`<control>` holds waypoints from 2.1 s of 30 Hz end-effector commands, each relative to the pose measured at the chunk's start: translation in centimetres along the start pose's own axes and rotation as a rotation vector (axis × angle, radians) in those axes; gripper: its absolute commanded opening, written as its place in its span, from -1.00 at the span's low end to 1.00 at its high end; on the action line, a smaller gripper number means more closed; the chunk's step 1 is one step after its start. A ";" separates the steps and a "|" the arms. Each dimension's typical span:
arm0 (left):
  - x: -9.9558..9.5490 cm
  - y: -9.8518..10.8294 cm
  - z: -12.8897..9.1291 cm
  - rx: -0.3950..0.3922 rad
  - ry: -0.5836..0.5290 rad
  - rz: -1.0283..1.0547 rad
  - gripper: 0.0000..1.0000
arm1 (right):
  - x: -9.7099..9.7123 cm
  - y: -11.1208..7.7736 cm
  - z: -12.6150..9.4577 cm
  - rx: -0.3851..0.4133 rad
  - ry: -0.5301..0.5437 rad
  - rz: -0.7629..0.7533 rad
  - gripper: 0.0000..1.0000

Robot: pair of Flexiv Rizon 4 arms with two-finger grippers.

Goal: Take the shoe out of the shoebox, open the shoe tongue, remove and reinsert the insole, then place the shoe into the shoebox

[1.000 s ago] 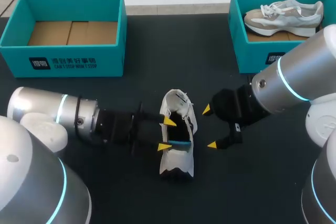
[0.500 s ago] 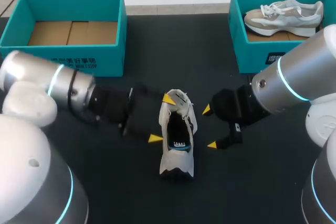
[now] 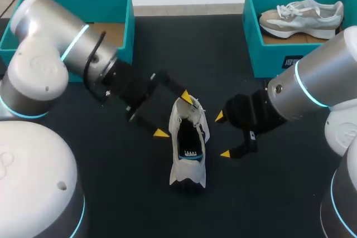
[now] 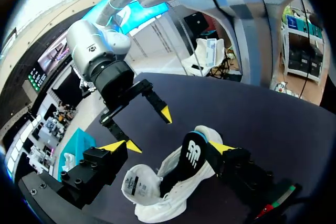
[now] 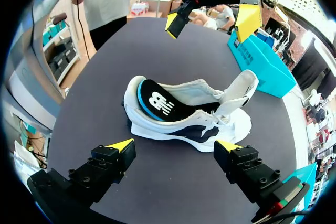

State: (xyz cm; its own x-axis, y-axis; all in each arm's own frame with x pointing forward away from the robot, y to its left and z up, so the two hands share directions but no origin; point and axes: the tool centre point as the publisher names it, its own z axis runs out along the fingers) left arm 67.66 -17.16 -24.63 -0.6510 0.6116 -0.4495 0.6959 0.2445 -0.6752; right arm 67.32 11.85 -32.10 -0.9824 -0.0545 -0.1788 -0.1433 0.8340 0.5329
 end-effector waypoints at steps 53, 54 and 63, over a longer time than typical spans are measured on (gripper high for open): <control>-0.1 2.5 -0.7 -0.086 0.802 0.376 -1.00 | -1.1 -2.9 -14.7 0.162 0.035 0.122 1.00; 0.1 2.4 -0.3 -0.107 0.798 0.389 -1.00 | -1.1 -2.9 -14.7 0.162 0.035 0.122 1.00; 2.5 2.9 3.5 -0.173 0.799 0.417 -1.00 | -1.1 -2.9 -14.7 0.162 0.035 0.122 1.00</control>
State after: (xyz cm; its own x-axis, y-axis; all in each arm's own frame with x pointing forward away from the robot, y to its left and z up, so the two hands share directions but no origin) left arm 67.87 -17.20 -28.40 0.0318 0.9986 -0.0411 0.9012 -0.0464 -0.4310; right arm 67.13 1.46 -21.14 -0.9955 0.0338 -0.0880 -0.0050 0.9133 0.4073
